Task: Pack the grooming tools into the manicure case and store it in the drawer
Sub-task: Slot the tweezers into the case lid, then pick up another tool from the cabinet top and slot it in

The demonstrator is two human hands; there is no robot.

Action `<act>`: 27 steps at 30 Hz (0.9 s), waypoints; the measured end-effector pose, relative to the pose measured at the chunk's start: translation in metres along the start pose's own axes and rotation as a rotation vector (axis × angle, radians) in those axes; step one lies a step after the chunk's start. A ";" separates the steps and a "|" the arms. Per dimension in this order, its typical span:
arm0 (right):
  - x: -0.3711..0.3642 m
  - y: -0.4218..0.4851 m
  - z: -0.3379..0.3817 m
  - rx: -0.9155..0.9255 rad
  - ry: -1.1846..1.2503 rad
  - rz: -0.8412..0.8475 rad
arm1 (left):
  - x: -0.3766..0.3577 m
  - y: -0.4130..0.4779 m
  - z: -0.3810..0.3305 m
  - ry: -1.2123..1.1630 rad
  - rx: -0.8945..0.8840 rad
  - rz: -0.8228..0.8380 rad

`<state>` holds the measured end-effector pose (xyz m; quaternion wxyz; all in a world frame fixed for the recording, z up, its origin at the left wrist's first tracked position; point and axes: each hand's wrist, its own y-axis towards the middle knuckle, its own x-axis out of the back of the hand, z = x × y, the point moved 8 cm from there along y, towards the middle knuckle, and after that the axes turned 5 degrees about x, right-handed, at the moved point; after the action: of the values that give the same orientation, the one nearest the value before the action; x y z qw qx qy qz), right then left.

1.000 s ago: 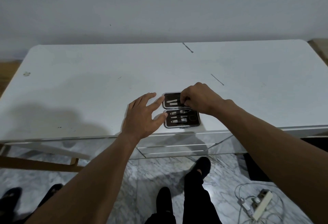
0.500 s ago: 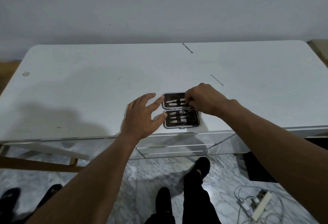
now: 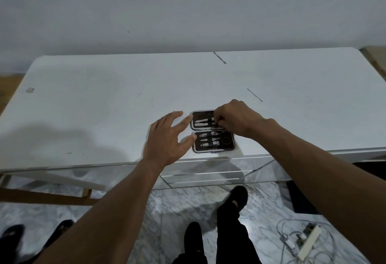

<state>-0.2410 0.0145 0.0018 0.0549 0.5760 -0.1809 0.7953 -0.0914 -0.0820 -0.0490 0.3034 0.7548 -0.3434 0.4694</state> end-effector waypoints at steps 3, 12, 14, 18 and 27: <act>0.000 0.000 -0.001 -0.007 0.006 -0.001 | 0.000 0.000 0.000 -0.004 0.001 0.004; 0.001 -0.007 -0.002 -0.027 0.019 0.002 | 0.002 0.000 -0.003 -0.001 -0.005 0.014; 0.003 -0.008 -0.002 -0.033 0.017 0.002 | 0.001 -0.001 -0.003 0.005 -0.005 0.019; 0.013 -0.004 -0.011 -0.056 0.007 -0.034 | 0.000 -0.001 -0.005 0.042 -0.015 0.043; 0.039 0.052 -0.045 -0.158 -0.069 -0.088 | 0.000 0.009 -0.007 0.156 -0.079 0.120</act>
<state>-0.3096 -0.0229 0.0146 0.1285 0.6045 -0.2193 0.7550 -0.1023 -0.0821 -0.0450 0.3301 0.6815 -0.3817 0.5300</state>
